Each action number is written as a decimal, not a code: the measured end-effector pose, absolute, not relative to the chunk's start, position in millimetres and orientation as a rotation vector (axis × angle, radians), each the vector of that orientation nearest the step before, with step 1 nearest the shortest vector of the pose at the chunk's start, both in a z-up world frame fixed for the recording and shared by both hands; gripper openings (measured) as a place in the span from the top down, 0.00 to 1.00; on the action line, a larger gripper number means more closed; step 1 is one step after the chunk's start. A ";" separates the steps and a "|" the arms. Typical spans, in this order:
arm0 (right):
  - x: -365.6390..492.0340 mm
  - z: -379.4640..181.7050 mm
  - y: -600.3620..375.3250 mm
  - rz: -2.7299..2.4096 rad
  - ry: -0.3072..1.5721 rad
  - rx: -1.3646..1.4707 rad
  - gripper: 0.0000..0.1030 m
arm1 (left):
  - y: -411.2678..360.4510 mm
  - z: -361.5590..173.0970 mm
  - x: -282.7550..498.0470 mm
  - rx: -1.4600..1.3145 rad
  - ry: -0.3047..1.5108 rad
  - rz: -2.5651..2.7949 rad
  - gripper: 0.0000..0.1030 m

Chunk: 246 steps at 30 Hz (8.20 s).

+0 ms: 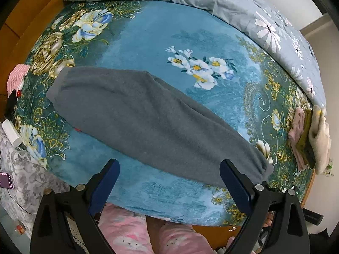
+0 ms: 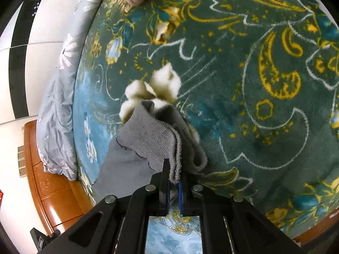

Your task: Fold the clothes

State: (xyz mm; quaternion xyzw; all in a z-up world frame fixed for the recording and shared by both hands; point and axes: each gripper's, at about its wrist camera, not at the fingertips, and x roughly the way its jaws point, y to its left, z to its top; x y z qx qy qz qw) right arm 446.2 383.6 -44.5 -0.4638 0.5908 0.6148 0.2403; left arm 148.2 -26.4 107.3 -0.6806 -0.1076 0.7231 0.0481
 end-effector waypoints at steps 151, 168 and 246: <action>103.6 -15.0 -2.2 1.938 0.822 -2.195 0.60 | -416.4 -172.5 28.7 -1.861 -1.506 1.997 0.26; 81.4 16.5 -51.1 2.033 0.723 -2.237 0.60 | -400.7 -111.3 30.1 -1.796 -1.291 2.066 0.83; 194.7 -103.0 155.7 1.947 1.401 -2.023 0.36 | -110.0 -44.5 69.7 -2.256 0.191 1.824 0.44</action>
